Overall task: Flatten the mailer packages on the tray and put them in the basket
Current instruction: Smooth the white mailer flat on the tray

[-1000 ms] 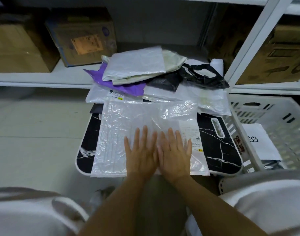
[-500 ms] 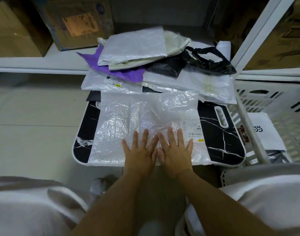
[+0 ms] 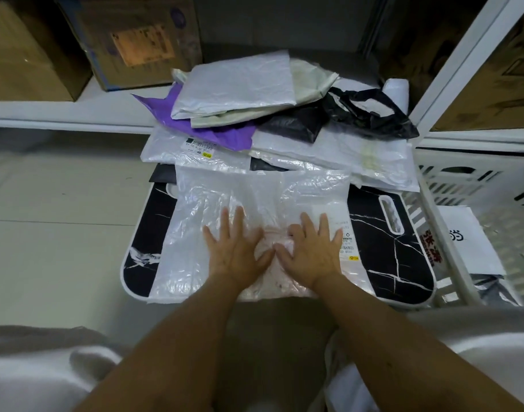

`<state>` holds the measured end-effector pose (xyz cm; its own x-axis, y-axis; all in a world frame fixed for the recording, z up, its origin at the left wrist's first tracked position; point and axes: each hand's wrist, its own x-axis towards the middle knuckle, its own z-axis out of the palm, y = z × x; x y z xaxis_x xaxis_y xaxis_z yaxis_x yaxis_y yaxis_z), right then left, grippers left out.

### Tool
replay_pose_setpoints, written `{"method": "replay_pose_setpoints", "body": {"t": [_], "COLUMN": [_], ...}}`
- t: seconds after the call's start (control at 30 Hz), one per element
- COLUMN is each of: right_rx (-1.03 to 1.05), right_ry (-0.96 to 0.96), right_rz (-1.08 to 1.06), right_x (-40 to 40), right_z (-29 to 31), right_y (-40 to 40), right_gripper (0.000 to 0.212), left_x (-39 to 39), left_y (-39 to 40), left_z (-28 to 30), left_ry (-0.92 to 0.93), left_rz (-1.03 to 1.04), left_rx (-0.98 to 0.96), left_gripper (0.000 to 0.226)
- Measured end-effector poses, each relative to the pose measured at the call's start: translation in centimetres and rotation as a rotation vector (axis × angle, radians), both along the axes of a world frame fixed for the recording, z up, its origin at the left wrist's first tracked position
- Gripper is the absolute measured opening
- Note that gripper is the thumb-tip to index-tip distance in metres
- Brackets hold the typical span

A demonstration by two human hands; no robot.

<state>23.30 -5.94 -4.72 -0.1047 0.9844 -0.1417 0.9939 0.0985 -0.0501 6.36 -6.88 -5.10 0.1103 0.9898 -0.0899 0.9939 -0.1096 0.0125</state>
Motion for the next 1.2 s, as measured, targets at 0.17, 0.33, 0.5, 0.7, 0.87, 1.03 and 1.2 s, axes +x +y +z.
{"method": "replay_pose_setpoints", "body": {"t": [0.17, 0.33, 0.5, 0.7, 0.87, 1.03, 1.2], "right_rx": [0.051, 0.120, 0.133, 0.046, 0.136, 0.102, -0.106], "right_ry": [-0.015, -0.087, -0.059, -0.006, -0.058, -0.118, -0.049], "right_rz": [0.000, 0.054, 0.092, 0.119, 0.138, 0.116, 0.043], "right_x": [0.1, -0.3, -0.6, -0.3, -0.7, -1.0, -1.0], "right_z": [0.1, 0.9, 0.2, 0.2, 0.5, 0.3, 0.0], "right_y": [0.6, 2.1, 3.1, 4.6, 5.6, 6.2, 7.4], "right_gripper": [0.065, 0.058, 0.053, 0.065, 0.063, 0.062, 0.073], "left_x": [0.2, -0.2, -0.8, -1.2, -2.9, -3.2, -3.9], "left_y": [0.8, 2.0, 2.9, 3.9, 5.8, 6.5, 7.0], "left_z": [-0.1, 0.0, 0.3, 0.2, 0.5, 1.4, -0.3], "left_ry": [0.014, 0.035, 0.034, 0.051, 0.069, 0.240, 0.067], "left_rz": [0.074, 0.051, 0.035, 0.035, 0.073, -0.031, 0.183], "left_rx": [-0.017, 0.061, 0.117, 0.094, 0.098, 0.076, -0.116], "left_gripper": [0.081, 0.080, 0.059, 0.059, 0.086, 0.075, 0.090]}}
